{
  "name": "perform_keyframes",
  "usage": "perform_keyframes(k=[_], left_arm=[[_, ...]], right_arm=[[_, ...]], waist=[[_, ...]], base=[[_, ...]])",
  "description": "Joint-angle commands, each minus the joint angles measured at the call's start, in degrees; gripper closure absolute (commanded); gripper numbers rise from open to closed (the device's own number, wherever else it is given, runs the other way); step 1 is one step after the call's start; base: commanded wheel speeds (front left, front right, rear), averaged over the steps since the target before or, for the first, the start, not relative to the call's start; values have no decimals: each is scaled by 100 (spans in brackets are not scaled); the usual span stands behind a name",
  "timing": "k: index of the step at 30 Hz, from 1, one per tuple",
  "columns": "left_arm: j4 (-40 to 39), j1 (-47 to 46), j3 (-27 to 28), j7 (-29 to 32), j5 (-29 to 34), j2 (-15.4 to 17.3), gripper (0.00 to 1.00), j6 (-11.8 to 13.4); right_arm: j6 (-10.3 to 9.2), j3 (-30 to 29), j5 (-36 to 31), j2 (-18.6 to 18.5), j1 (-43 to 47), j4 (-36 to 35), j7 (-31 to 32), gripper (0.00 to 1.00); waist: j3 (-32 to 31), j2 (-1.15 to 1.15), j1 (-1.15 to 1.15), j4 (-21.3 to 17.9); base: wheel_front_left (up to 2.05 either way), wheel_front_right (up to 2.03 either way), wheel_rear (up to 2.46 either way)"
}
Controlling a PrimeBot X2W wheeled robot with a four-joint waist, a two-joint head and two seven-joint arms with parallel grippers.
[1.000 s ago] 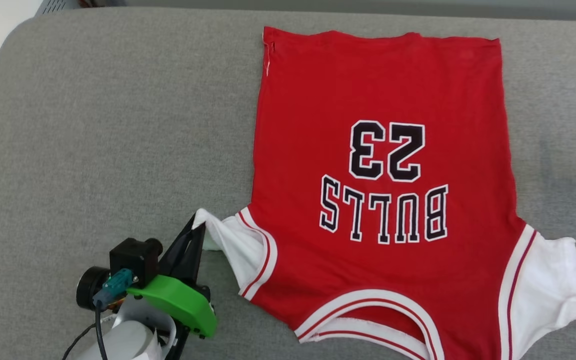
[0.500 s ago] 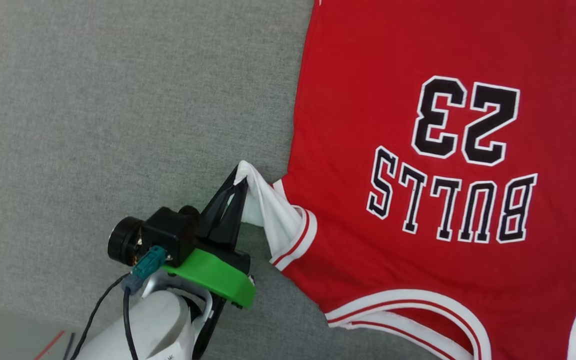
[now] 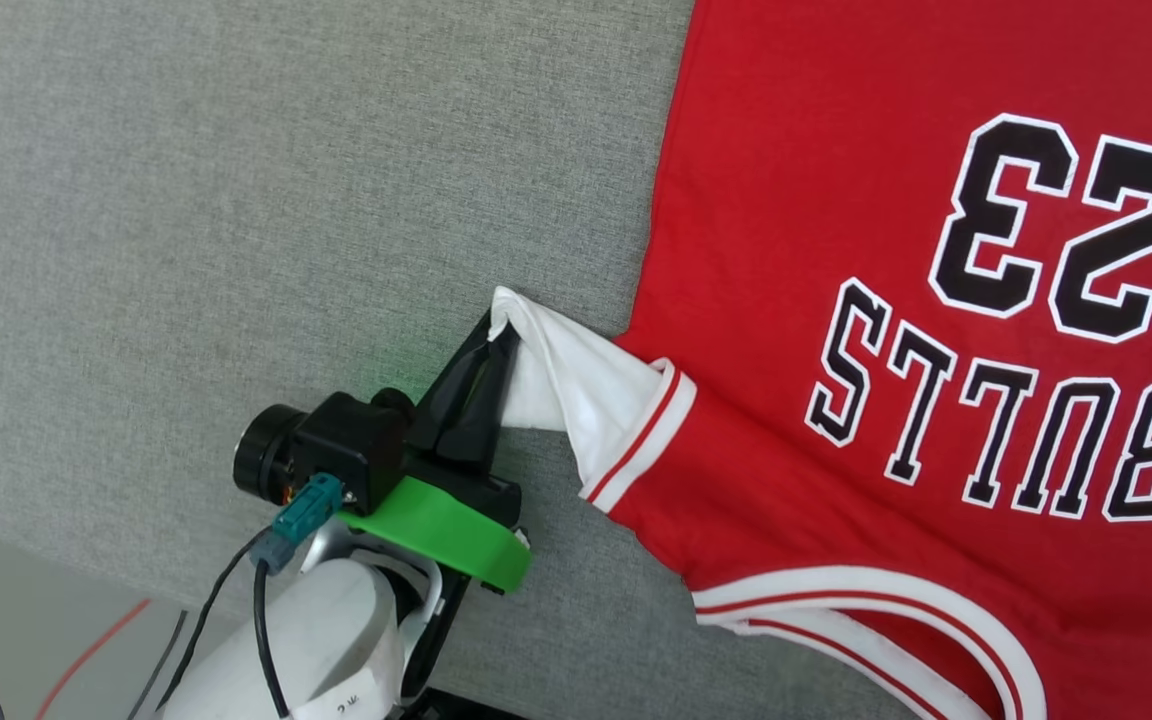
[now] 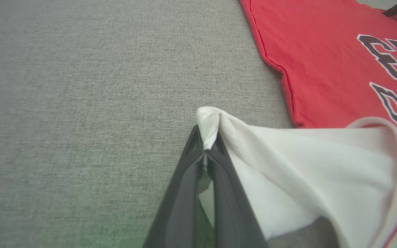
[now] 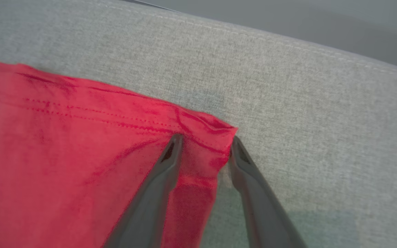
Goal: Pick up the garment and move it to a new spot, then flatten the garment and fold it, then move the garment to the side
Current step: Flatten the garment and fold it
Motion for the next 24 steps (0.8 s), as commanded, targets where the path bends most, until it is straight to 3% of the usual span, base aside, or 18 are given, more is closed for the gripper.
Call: perform_keyframes(k=[1, 11, 18, 24], left_arm=[[57, -35, 58, -31, 54, 5, 100, -22], [282, 462, 339, -31, -34, 103, 100, -52], [342, 924, 492, -28, -168, 286, 100, 34], [351, 1264, 595, -27, -277, 440, 100, 123]], right_arm=[[-4, 176, 28, 107, 425, 217, 14, 100], [-4, 612, 496, -101, 762, -263, -1114, 100], [-4, 1116, 1163, -897, 2146, -1292, -1943, 100], [-4, 765, 1579, -1324, 3566, -1895, -2541, 100]], waist=[[-129, 0, 0, -78], [-1204, 0, 0, -535], [-1940, 0, 0, -934], [-2318, 0, 0, -1322]], base=[[0, 0, 0], [0, 0, 0], [0, 0, 0], [0, 0, 0]])
